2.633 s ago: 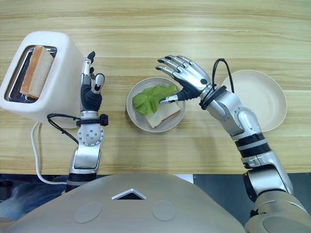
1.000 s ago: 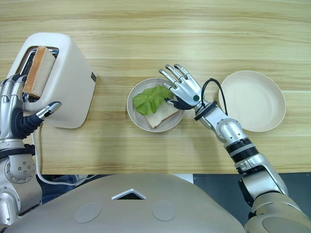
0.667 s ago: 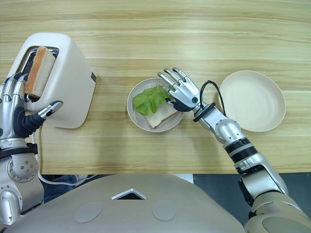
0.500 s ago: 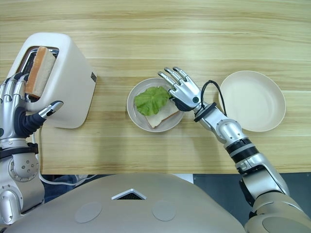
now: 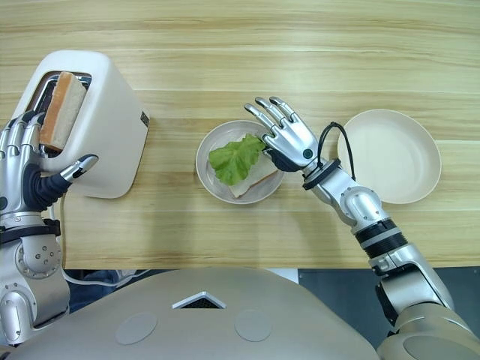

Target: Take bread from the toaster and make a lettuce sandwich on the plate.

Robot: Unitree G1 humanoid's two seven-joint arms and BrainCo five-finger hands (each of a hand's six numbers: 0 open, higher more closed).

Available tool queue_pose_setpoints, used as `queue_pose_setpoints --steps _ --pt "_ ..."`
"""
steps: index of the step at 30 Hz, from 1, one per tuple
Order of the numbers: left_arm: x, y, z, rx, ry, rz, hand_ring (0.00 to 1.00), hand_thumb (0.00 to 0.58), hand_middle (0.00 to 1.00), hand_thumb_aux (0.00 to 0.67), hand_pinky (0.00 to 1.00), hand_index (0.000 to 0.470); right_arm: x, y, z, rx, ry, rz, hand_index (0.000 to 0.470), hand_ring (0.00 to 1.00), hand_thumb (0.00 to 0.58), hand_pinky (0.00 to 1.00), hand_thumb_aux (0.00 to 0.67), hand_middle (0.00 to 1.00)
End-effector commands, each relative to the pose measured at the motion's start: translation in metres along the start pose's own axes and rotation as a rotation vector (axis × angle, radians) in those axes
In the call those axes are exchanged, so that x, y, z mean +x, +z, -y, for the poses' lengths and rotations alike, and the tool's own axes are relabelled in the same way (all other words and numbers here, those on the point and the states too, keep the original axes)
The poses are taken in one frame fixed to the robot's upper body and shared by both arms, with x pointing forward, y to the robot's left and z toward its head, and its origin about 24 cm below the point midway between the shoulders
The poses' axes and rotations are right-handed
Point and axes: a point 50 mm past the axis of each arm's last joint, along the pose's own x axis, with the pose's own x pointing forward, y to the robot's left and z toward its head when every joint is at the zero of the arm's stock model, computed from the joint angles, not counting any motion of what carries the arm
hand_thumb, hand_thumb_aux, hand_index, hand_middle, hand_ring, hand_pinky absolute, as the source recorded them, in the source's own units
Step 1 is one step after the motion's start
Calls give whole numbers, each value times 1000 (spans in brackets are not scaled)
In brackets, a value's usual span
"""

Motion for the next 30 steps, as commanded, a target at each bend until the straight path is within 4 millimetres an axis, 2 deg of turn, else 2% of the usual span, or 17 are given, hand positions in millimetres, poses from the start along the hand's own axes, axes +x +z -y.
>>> queue_pose_setpoints --steps 1,6,7,12,15,19,23,30 --pt "0 0 6 1 -43 3 0 0 0 0 0 0 -8 0 -7 8 65 2 470 0 580 0 670 0" --pt "-1 0 9 -6 -53 5 0 0 0 0 0 0 -13 -7 -17 -3 133 -25 470 0 580 0 670 0" --pt "-1 0 9 -6 -53 6 0 0 0 0 0 0 -13 -7 -19 -3 148 -23 0 0 0 0 0 0" --pt "0 1 9 -8 -51 12 0 0 0 0 0 0 -16 -10 -14 -24 156 -19 0 0 0 0 0 0" --pt "1 3 7 -13 -43 18 0 0 0 0 0 0 -24 -14 3 -35 135 -31 0 0 0 0 0 0" --pt "4 7 7 -3 -49 52 0 0 0 0 0 0 -35 -9 25 -7 92 -53 0 0 0 0 0 0" --pt "8 9 5 6 -44 65 0 0 0 0 0 0 -43 -11 43 13 57 -114 0 0 0 0 0 0" --pt "10 6 2 36 -15 45 0 0 0 0 0 0 -43 -15 58 55 -2 -156 0 0 0 0 0 0"
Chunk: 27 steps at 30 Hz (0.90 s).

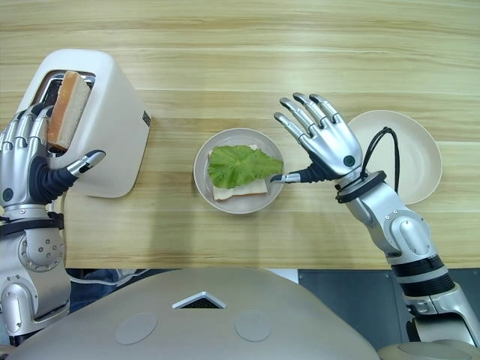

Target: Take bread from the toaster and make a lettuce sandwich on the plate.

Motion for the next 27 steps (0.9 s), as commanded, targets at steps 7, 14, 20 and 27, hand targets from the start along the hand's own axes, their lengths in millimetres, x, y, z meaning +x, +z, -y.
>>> queue_pose_setpoints --steps 7,14,20,27 --pt "3 -11 -7 15 53 -69 0 441 0 342 0 240 -3 -2 -4 73 4 -52 0 0 0 0 0 0" --pt "5 -12 -13 -35 77 -82 0 447 0 349 0 245 -4 -3 -13 92 30 -74 0 0 0 0 0 0" --pt "6 -6 -14 -103 90 -57 0 0 0 0 0 0 -5 -5 -16 99 36 -85 0 0 0 0 0 0" --pt "7 -18 -16 -49 83 -99 0 0 0 0 0 0 -6 -5 -18 112 40 -90 0 0 0 0 0 0"
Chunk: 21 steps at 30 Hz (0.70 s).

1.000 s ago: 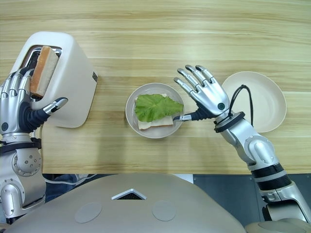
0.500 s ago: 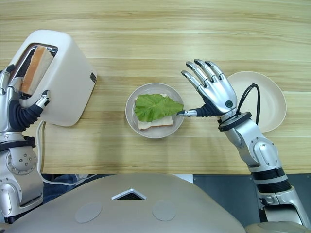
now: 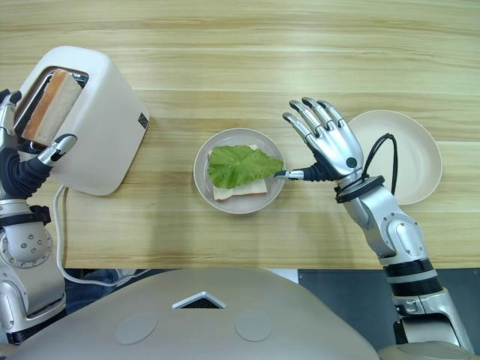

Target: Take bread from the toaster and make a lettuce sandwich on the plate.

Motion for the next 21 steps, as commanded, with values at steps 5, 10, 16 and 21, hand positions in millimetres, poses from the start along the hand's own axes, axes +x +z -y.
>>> queue_pose_setpoints --steps 5,10,16,21 --pt "5 -23 3 99 -34 -77 0 148 0 92 0 65 -2 -1 -2 16 7 -16 0 0 0 0 0 0" --pt "5 -25 7 111 -40 -68 0 580 0 670 0 470 -3 -2 -3 20 6 -20 0 0 0 0 0 0" --pt "6 -12 2 38 29 5 0 580 0 670 0 470 -4 -2 -4 23 12 -27 0 0 0 0 0 0" --pt "8 -3 -8 -22 117 56 0 580 0 670 0 470 -4 -3 -7 27 16 -37 0 0 0 0 0 0"
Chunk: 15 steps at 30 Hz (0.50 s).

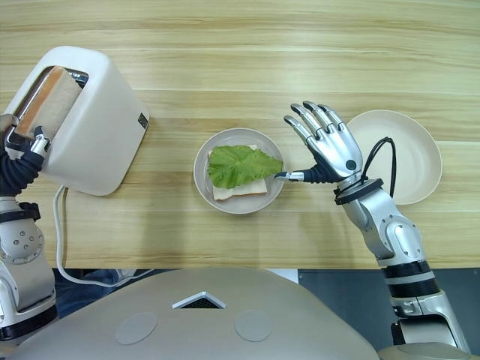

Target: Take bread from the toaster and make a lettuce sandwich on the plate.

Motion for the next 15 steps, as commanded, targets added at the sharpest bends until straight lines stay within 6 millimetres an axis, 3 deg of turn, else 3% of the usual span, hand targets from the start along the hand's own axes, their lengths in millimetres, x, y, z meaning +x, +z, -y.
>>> queue_pose_setpoints --steps 1,6,7,8,9,12,15 --pt "4 7 -9 -50 70 32 0 580 0 670 0 470 -1 -3 -2 11 4 -21 0 0 0 0 0 0" --pt "18 7 -12 -157 127 34 0 580 0 670 0 470 -1 -2 -4 20 1 -28 0 0 0 0 0 0" --pt "22 6 -11 -195 129 30 275 580 275 670 275 470 -1 -2 -5 22 0 -29 0 0 0 0 0 0" --pt "26 6 -9 -235 127 24 690 580 690 670 690 470 -1 -2 -5 23 -1 -31 0 0 0 0 0 0" --pt "30 5 -6 -284 118 15 1000 580 1000 670 1000 470 -1 -2 -5 25 -2 -33 0 0 0 0 0 0" --pt "42 5 1 -383 129 9 1000 580 1000 670 1000 470 0 -2 -6 32 -6 -41 0 0 0 0 0 0" --pt "57 8 -5 -450 192 25 1000 580 1000 670 1000 470 0 -2 -6 39 -11 -46 0 0 0 0 0 0"
